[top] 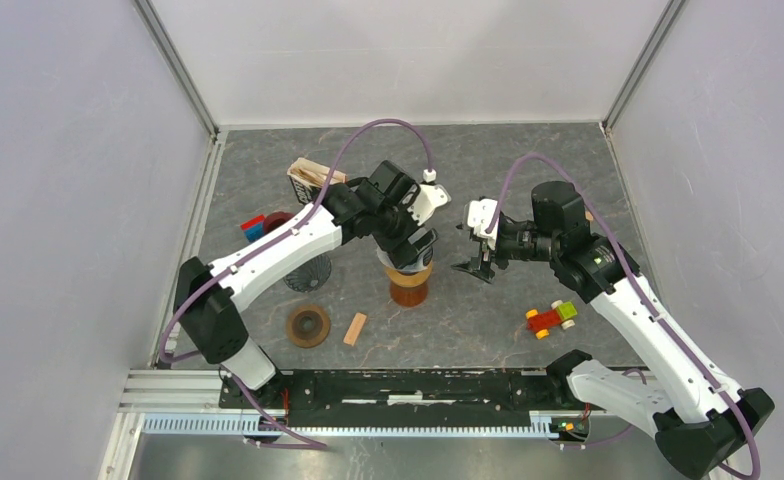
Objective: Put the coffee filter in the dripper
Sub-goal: Place the coffee filter in the coffee dripper.
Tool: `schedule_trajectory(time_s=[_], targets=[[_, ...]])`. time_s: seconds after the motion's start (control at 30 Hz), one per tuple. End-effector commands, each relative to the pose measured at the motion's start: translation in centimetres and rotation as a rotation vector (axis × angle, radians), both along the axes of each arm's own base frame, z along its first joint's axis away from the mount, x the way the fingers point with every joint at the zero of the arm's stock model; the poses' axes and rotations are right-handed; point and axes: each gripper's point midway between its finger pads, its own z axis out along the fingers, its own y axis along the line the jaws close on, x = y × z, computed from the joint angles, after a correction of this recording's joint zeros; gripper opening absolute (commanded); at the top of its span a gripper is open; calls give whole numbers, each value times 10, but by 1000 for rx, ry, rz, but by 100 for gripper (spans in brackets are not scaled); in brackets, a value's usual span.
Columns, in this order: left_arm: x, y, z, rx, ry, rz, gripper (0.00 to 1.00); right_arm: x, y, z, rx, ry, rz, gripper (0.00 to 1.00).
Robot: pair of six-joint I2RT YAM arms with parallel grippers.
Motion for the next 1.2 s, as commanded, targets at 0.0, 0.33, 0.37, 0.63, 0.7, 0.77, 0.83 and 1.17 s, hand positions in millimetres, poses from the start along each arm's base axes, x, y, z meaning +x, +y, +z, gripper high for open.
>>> schedule_trajectory(time_s=[0.0, 0.33, 0.37, 0.63, 0.7, 0.77, 0.83, 1.17], targets=[[3, -6, 38, -65, -87, -43, 94, 1, 3, 6, 22, -13, 15, 79], [7, -7, 54, -94, -140, -46, 98, 0, 3, 3, 18, -16, 19, 79], [8, -7, 55, -95, -147, -45, 98, 0, 3, 2, 17, -14, 19, 79], [9, -19, 42, -125, -103, -33, 99, -1, 2, 0, 15, -17, 18, 79], [10, -20, 36, -126, -97, -27, 98, -1, 2, 0, 14, -14, 18, 79], [8, -22, 30, -126, -82, -30, 99, -1, 2, 0, 15, -16, 17, 79], [6, -23, 23, -123, -70, -31, 99, -1, 2, -1, 13, -15, 16, 79], [1, -18, 1, -103, -65, -37, 98, 0, 3, -2, 13, -7, 15, 79]])
